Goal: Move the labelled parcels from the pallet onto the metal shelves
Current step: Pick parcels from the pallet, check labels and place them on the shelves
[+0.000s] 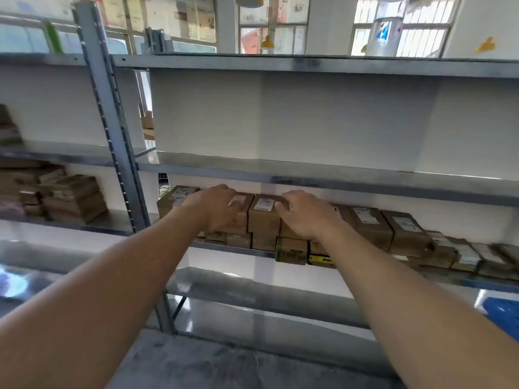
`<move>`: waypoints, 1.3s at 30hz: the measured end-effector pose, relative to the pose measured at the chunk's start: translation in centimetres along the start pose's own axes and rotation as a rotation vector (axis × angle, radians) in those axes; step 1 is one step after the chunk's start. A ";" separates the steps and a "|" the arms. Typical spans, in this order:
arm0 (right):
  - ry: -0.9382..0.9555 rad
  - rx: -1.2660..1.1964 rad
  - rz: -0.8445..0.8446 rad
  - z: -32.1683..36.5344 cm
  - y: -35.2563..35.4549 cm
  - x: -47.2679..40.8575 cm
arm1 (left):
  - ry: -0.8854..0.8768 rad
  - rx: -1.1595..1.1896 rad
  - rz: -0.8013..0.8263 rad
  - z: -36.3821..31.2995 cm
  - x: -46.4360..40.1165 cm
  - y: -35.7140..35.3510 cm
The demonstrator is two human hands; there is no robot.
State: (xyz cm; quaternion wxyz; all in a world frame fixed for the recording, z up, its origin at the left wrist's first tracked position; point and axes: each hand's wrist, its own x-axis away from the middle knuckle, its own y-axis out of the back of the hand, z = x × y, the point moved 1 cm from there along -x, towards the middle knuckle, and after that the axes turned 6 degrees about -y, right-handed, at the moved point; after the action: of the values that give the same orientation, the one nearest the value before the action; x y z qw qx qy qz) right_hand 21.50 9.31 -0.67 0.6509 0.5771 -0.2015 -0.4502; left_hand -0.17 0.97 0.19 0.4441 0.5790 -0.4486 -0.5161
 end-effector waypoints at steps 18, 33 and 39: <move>0.079 -0.088 0.053 9.0 -10.3 -4.7 | 0.035 -0.015 0.033 10.8 3.2 -3.8; 0.029 -0.081 0.098 23.1 -19.2 -15.0 | 0.034 0.033 0.080 30.7 -0.2 -6.2; 0.029 -0.081 0.132 24.5 -22.8 -20.6 | 0.000 0.019 0.098 35.6 -4.2 -8.9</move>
State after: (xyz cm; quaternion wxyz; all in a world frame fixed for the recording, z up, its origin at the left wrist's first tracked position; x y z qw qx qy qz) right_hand -16.28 13.84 -10.43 0.7047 0.5424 -0.2112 -0.4057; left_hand -35.38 5.09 -10.29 0.4631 0.5605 -0.4815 -0.4894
